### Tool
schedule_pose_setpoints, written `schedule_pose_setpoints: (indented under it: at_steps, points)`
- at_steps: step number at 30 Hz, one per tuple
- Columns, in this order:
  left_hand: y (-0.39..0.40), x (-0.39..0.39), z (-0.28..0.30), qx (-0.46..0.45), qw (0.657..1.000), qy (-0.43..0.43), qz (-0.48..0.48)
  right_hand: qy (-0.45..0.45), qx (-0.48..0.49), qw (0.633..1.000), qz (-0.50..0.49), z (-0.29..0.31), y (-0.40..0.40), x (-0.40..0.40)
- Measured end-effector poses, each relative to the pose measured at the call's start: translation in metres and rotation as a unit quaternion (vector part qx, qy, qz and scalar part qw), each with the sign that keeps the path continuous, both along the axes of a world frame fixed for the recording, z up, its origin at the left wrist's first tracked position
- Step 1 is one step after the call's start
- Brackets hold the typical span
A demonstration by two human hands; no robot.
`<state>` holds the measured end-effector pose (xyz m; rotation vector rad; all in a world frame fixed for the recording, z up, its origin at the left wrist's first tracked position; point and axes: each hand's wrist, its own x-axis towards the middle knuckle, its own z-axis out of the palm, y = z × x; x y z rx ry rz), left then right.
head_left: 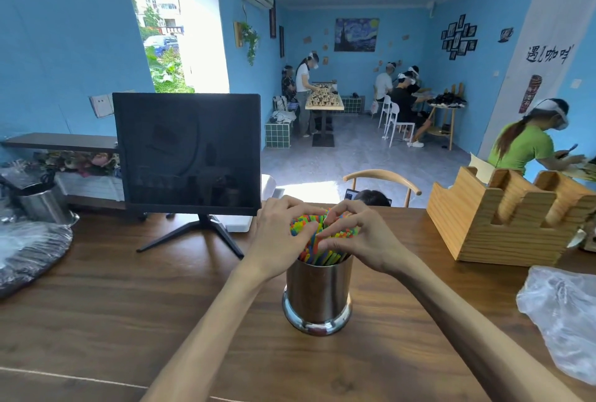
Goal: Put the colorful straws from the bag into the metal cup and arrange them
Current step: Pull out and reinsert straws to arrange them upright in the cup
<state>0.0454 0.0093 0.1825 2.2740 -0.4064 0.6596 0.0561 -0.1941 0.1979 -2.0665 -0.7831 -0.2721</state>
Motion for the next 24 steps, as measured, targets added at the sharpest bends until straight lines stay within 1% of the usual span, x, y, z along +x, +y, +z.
schedule_pose_setpoints:
  at_steps: [3,5,8,9,12,14,16,18,20,22,23,24]
  points:
    - [-0.001,-0.003,0.002,0.01,1.0,0.014,-0.01,0.022,0.043,0.999,0.013,0.016,-0.002,0.006]
    - [-0.002,-0.003,0.004,-0.004,0.999,0.039,-0.022,0.018,0.039,0.999,0.02,0.026,-0.003,0.01]
    - [0.0,0.0,0.007,-0.078,0.989,0.103,-0.079,0.0,0.049,0.999,0.024,0.037,0.0,0.013]
    - [0.0,0.0,0.006,-0.086,0.985,0.121,-0.091,-0.003,0.063,0.998,0.021,0.041,0.0,0.014]
    - [-0.001,-0.002,0.0,-0.044,0.984,0.156,-0.075,-0.014,0.119,0.993,0.004,0.057,0.002,0.013]
    - [-0.003,-0.004,0.001,-0.054,0.983,0.148,-0.095,-0.037,0.169,0.985,-0.02,0.067,0.001,0.013]
    - [-0.002,-0.004,0.005,-0.105,0.979,0.134,-0.115,-0.041,0.24,0.969,-0.036,0.073,-0.002,0.013]
    - [0.001,-0.001,0.01,-0.155,0.975,0.117,-0.107,-0.032,0.313,0.948,-0.049,0.075,-0.007,0.014]
    - [0.006,0.001,0.017,-0.236,0.962,0.096,-0.102,-0.012,0.369,0.928,-0.06,0.072,-0.013,0.015]
    - [0.014,0.003,0.025,-0.336,0.935,0.082,-0.082,0.009,0.374,0.925,-0.062,0.063,-0.019,0.017]
    - [0.019,0.004,0.029,-0.389,0.915,0.082,-0.074,0.019,0.361,0.93,-0.058,0.057,-0.022,0.018]
    - [0.024,0.005,0.033,-0.447,0.887,0.087,-0.075,0.029,0.338,0.939,-0.055,0.05,-0.024,0.018]
